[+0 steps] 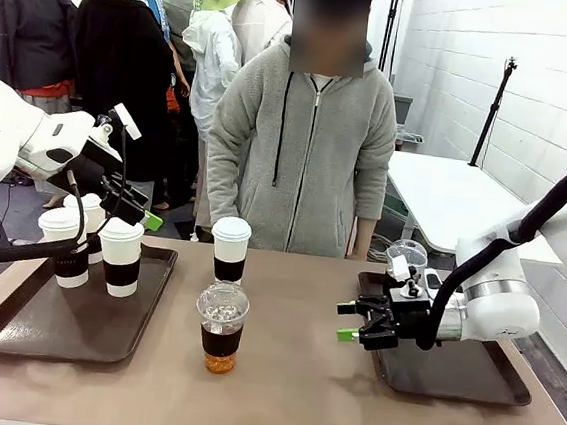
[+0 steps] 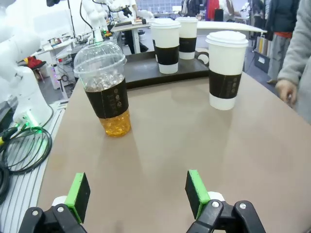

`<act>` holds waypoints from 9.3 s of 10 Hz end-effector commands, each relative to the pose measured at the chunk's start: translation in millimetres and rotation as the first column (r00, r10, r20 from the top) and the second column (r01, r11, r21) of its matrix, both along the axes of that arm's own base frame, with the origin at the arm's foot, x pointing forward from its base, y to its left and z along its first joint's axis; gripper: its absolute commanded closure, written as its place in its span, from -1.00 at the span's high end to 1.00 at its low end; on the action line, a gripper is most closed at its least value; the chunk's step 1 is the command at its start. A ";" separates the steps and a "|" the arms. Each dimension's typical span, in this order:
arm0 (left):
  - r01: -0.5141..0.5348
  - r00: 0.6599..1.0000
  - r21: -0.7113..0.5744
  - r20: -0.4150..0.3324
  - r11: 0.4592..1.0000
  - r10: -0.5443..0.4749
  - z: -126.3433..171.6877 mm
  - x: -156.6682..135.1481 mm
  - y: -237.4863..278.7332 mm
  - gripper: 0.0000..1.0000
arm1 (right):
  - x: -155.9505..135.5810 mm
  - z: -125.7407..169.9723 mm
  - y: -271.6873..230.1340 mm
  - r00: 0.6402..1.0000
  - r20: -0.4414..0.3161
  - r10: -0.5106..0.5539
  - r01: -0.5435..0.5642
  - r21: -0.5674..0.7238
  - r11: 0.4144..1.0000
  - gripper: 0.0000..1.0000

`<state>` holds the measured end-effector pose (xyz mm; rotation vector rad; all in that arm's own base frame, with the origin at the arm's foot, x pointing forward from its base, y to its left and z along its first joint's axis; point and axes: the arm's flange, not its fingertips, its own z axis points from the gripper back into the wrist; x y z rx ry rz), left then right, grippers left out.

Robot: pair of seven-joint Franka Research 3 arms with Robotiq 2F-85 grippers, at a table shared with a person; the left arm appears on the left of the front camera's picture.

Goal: Distribute the coffee onto the tray.
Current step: Pick up another iced Americano from the middle of the table and place it on the right Handle tray.

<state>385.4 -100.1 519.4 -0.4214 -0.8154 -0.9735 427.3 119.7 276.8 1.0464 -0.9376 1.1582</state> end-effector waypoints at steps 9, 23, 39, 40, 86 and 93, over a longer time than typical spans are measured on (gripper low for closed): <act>0.023 1.000 -0.009 0.018 1.000 -0.022 -2.8 3.9 1.9 1.00 | -21.2 -9.4 78.5 0.999 0.002 0.040 -0.040 0.040 0.998 1.00; 0.023 1.000 -0.009 0.018 1.000 -0.022 -2.8 3.9 1.9 1.00 | -28.9 -20.8 115.2 0.997 0.022 0.080 -0.081 0.079 0.994 1.00; 0.023 1.000 -0.009 0.018 1.000 -0.022 -2.8 3.9 1.9 1.00 | -9.0 -40.0 196.3 0.990 0.066 0.123 -0.127 0.057 0.990 1.00; 0.023 1.000 -0.009 0.018 1.000 -0.022 -2.8 3.9 1.9 1.00 | -7.8 -39.8 201.3 0.988 0.057 0.142 -0.145 0.055 0.988 1.00; 0.023 1.000 -0.009 0.018 1.000 -0.022 -2.8 3.9 1.9 1.00 | -27.4 45.6 46.4 0.969 -0.051 0.242 -0.239 0.060 0.969 0.51; 0.023 1.000 -0.009 0.018 1.000 -0.022 -2.8 3.9 1.9 1.00 | -29.9 54.0 -68.3 0.997 0.010 0.077 -0.077 0.057 0.995 0.51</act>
